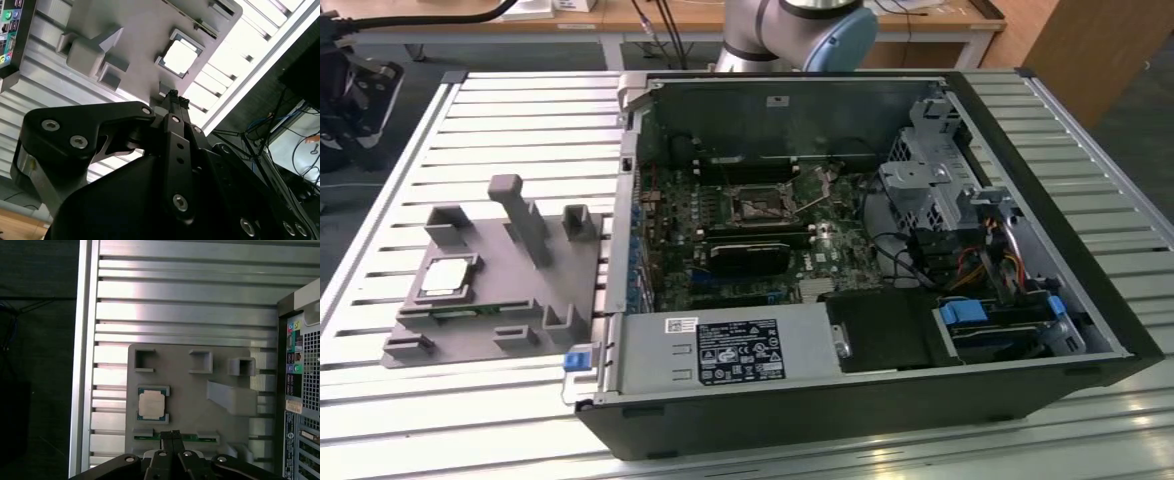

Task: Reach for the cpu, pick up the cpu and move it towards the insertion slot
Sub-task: 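Reach for the cpu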

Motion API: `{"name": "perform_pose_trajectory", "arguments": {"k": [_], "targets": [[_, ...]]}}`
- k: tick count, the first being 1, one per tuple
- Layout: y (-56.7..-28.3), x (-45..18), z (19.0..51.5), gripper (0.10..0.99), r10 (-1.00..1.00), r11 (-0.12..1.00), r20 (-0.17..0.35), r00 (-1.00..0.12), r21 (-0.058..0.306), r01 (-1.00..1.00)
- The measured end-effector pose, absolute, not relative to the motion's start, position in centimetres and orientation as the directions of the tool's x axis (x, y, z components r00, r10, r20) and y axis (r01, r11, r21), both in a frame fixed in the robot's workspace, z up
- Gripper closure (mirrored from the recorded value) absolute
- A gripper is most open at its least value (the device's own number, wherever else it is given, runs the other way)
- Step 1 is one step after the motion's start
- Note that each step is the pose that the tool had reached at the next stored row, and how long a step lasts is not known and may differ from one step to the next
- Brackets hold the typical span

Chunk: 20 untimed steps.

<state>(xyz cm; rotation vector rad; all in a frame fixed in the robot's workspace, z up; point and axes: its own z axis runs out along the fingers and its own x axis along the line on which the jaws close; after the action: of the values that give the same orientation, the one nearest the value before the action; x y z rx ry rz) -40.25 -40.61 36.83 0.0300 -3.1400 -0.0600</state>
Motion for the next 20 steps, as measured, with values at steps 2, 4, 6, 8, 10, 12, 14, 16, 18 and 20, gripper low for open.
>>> {"name": "perform_pose_trajectory", "arguments": {"k": [2, 4, 6, 8, 10, 12, 14, 16, 18, 20], "targets": [[-40.6, -40.4, 36.8, 0.98, -0.019, 0.999, 0.0, -1.0, 0.038, -0.019], [-40.6, -40.5, 36.8, 0.98, -0.019, 0.999, 0.001, -1.0, 0.038, -0.019], [-40.6, -40.7, 36.7, 0.98, -0.019, 0.999, 0.001, -1.0, 0.038, -0.019], [-40.6, -40.9, 36.7, 0.98, -0.019, 0.999, 0.0, -1.0, 0.038, -0.019], [-40.6, -41.0, 36.6, 0.98, -0.019, 0.999, 0.0, -1.0, 0.038, -0.019], [-40.8, -41.2, 36.5, 0.98, -0.019, 0.999, 0.0, -1.0, 0.038, -0.019], [-41.2, -41.3, 36.4, 0.98, -0.019, 0.999, -0.002, -1.0, 0.038, -0.019], [-41.6, -41.3, 36.2, 0.98, -0.02, 0.999, -0.005, -1.0, 0.039, -0.02], [-41.8, -41.3, 35.8, 0.98, -0.02, 0.999, -0.006, -1.0, 0.04, -0.021], [-41.9, -41.3, 35.5, 0.98, -0.021, 0.999, -0.006, -1.0, 0.04, -0.021]]}}
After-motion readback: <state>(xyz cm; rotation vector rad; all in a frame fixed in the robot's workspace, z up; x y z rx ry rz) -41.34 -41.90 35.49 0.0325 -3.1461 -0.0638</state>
